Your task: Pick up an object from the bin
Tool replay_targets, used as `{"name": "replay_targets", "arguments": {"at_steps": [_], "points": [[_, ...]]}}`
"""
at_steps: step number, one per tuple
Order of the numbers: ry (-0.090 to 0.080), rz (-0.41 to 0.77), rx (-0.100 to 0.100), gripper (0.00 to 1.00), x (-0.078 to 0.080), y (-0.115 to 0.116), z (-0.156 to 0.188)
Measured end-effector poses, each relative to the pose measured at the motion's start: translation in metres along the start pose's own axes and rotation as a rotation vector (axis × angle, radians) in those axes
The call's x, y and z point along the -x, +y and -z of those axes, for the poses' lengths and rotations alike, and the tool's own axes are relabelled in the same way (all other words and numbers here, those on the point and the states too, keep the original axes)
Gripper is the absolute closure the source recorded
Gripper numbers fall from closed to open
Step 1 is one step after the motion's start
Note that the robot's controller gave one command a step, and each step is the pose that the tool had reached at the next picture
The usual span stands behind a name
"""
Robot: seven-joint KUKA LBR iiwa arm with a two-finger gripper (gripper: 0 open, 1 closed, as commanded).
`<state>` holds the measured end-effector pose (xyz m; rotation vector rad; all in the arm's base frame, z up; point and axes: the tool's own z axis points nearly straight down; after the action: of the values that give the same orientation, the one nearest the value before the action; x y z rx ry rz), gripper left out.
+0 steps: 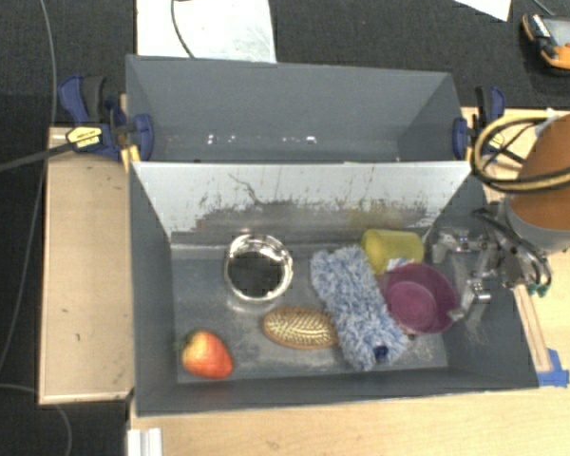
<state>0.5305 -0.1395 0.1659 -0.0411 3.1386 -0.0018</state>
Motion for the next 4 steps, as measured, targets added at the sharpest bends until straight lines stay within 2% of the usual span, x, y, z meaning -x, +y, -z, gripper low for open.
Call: {"name": "replay_targets", "arguments": {"at_steps": [1,2,3,4], "points": [[0.000,0.000,0.000,0.00,0.000,0.000,0.000],[-0.003,0.465,0.000,0.00,-0.022,0.047,-0.047],[0.000,0.545,0.000,1.00,-0.016,0.018,-0.091],[0.000,0.545,0.000,1.00,-0.016,0.018,-0.091]]}}
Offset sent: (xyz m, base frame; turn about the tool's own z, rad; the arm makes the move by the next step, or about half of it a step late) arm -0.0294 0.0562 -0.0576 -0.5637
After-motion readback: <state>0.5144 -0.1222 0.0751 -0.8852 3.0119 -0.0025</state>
